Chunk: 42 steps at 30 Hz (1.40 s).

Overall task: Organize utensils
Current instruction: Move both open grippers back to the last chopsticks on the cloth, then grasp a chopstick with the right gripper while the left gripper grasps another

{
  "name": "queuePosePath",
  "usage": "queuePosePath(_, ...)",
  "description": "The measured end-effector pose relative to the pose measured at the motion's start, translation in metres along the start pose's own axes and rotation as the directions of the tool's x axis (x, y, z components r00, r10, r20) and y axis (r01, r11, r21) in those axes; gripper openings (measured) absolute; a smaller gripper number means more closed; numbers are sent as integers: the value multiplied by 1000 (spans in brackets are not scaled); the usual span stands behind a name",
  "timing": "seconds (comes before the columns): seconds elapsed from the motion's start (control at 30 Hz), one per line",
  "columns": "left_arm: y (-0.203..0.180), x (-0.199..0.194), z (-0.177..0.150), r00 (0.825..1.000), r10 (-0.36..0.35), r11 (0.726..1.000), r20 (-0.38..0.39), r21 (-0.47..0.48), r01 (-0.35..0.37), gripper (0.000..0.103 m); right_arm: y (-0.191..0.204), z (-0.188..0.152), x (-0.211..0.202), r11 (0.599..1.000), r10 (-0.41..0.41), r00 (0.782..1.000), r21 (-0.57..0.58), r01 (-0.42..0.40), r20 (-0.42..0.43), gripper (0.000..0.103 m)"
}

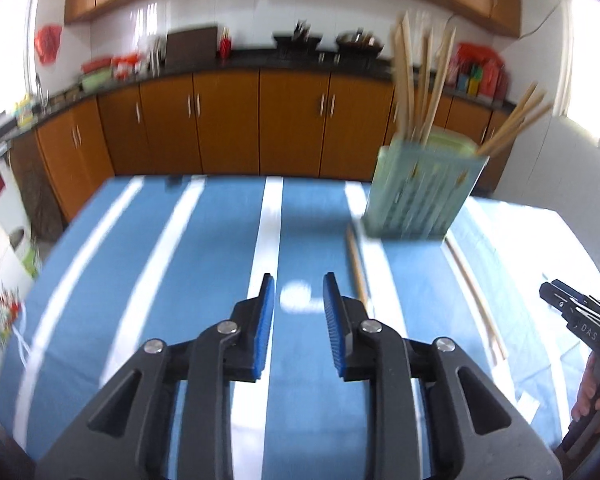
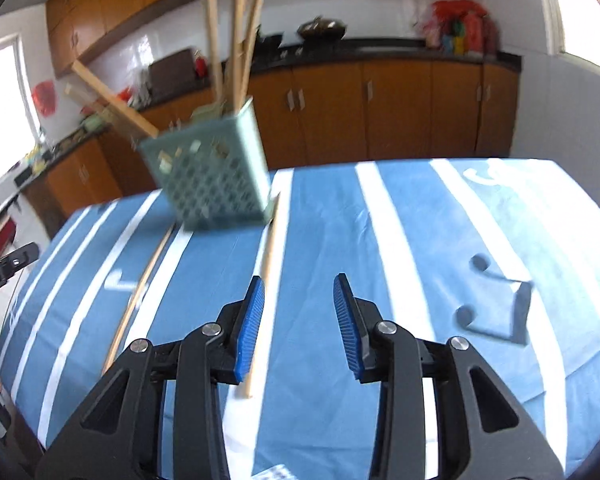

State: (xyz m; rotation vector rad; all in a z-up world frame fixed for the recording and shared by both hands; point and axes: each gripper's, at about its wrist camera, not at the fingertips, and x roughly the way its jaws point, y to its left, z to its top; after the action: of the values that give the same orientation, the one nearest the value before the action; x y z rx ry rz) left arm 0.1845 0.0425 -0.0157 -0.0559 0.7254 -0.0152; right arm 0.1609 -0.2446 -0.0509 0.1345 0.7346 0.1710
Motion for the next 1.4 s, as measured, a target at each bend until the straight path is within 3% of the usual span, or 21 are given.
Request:
queuePosePath(0.13, 4, 12, -16, 998, -10, 1000, -56, -18, 9, 28, 16, -8, 26, 999, 9, 997, -39, -13, -82, 37)
queuePosePath(0.3, 1, 15, -24, 997, -29, 1000, -72, -10, 29, 34, 26, -19, 48, 998, -29, 991, -66, 20, -134, 33)
queuePosePath(0.4, -6, 17, -28, 996, -44, 999, -81, 2, 45, 34, 26, -21, 55, 997, -42, 988, -73, 31, -151, 27)
queuePosePath(0.57, -19, 26, -28, 993, -64, 998, -102, 15, 66, 36, 23, -24, 57, 994, -75, 988, -85, 63, -137, 8)
queuePosePath(0.73, -31, 31, -33, 989, -85, 995, -121, 37, 90, 38, 7, -23, 55, 993, -110, 986, -51, 104, -124, 8)
queuePosePath(0.93, -46, 41, -39, 982, -103, 991, -157, 69, 115, 40, -41, -17, 48, 969, -220, 968, 85, 231, -121, 8)
queuePosePath(1.13, -60, 55, -48, 977, -94, 989, -189, 98, 115, 40, -59, -19, 43, 964, -228, 966, 112, 242, -124, 8)
queuePosePath(1.23, -63, 62, -51, 976, -73, 990, -203, 106, 96, 33, -57, -20, 43, 965, -228, 966, 102, 241, -122, 8)
queuePosePath(1.3, -65, 68, -55, 975, -55, 990, -216, 113, 81, 18, -57, -20, 43, 967, -223, 967, 101, 236, -121, 8)
queuePosePath(1.4, -65, 69, -55, 981, -23, 990, -193, 133, 50, 8, -52, -20, 43, 970, -213, 969, 94, 225, -121, 8)
